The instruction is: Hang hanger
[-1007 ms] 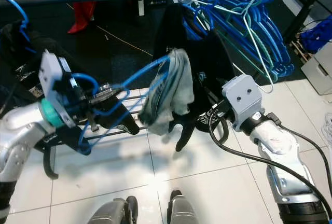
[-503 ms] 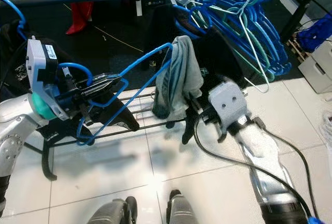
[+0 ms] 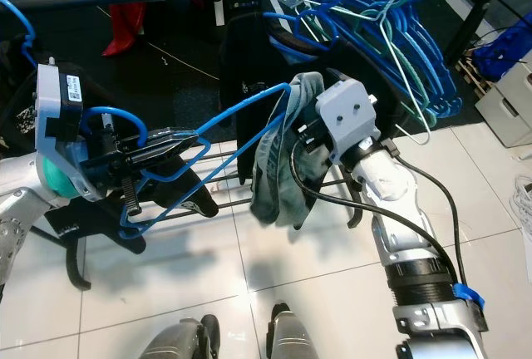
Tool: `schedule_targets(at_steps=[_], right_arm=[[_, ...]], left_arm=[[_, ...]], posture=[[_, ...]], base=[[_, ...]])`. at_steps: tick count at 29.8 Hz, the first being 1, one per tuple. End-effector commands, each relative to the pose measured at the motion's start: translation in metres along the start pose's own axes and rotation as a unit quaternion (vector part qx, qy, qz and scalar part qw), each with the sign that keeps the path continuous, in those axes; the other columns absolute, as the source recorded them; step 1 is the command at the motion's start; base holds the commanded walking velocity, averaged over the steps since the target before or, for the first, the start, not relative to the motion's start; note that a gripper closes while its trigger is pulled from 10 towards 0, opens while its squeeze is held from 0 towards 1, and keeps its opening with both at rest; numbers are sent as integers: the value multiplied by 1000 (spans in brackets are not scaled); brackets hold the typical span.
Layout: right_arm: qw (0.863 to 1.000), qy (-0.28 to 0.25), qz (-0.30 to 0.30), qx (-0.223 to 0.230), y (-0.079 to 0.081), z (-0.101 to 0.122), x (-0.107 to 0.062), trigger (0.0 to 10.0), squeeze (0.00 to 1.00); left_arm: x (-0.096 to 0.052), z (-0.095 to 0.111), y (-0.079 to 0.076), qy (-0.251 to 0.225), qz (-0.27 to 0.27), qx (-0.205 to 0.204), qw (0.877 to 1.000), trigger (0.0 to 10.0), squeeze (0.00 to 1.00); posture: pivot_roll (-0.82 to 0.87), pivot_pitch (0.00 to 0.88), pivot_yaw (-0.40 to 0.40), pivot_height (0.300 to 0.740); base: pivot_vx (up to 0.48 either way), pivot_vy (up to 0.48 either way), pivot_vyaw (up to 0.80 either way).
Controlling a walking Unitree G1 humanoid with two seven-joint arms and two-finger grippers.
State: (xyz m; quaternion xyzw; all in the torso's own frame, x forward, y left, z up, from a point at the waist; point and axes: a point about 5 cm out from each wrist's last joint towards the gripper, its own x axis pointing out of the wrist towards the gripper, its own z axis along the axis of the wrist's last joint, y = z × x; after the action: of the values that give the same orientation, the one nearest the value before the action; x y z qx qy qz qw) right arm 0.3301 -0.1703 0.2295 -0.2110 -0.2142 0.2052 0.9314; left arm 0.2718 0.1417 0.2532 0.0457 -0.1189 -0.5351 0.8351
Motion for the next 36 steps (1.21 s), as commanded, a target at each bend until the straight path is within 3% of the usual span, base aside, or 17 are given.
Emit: schedule_targets(at_steps=[1, 5, 19, 29, 34, 36], right_arm=[[1000, 5, 7, 15, 2, -3, 0, 0, 0], [998, -17, 43, 41, 9, 7, 2, 0, 0], [998, -26, 31, 58, 2, 12, -13, 0, 0], [998, -12, 23, 64, -6, 9, -22, 0, 0], [998, -3, 15, 57, -11, 7, -24, 0, 0], [999, 16, 12, 32, -25, 8, -29, 10000, 0]], left_arm=[[-1, -1, -5, 7, -12, -1, 1000, 10000, 0], [2, -7, -3, 18, -1, 7, 1000, 10000, 0], [6, -25, 4, 57, 27, 29, 998, 10000, 0], [1, -36, 26, 85, 114, 72, 987, 10000, 0], [-3, -35, 31, 91, 128, 85, 984, 10000, 0], [-17, -36, 34, 141, 106, 156, 972, 10000, 0]], posture=[[-107, 143, 61, 740], [-113, 141, 62, 740], [-137, 134, 68, 740], [-145, 135, 61, 740], [-143, 137, 57, 740], [-139, 141, 56, 740]], base=[[0, 0, 0], [0, 0, 0], [0, 0, 0], [0, 0, 0], [0, 0, 0], [0, 0, 0]])
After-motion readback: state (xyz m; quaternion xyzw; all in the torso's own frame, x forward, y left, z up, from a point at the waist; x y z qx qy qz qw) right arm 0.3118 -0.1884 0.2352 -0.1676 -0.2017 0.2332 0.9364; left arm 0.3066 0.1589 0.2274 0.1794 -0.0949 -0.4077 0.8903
